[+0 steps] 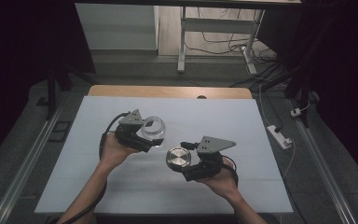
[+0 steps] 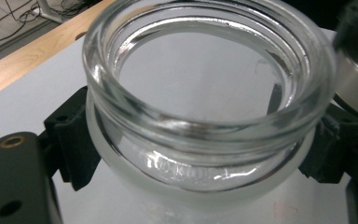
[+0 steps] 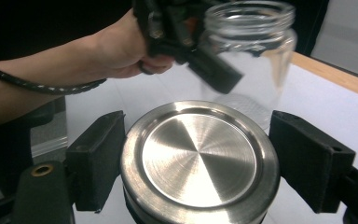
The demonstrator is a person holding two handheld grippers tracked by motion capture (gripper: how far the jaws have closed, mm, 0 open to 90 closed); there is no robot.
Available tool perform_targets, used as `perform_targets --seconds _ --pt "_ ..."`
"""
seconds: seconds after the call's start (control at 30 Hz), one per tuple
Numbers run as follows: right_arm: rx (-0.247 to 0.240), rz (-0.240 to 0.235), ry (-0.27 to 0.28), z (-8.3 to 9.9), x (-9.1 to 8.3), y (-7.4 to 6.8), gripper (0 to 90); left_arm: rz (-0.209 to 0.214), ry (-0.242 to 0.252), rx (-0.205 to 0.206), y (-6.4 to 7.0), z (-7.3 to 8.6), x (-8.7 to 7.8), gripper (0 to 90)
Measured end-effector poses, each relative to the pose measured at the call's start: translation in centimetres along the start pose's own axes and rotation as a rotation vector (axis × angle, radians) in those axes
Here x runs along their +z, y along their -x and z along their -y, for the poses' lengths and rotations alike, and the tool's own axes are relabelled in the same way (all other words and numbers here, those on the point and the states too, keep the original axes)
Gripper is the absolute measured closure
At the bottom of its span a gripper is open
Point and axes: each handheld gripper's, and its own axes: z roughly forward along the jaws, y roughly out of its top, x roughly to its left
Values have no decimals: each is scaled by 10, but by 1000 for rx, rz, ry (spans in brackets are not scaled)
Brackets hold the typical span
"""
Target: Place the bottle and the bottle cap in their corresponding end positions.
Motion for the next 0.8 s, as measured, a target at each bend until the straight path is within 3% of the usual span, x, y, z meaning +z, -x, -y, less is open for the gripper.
perform_targets --seconds 0.2,0.8 --pt "-15 -17 -13 8 6 -7 203 -3 11 1 -3 -1 7 153" --pt "-8 -51 -80 34 32 -11 203 -18 13 0 -11 0 38 153"
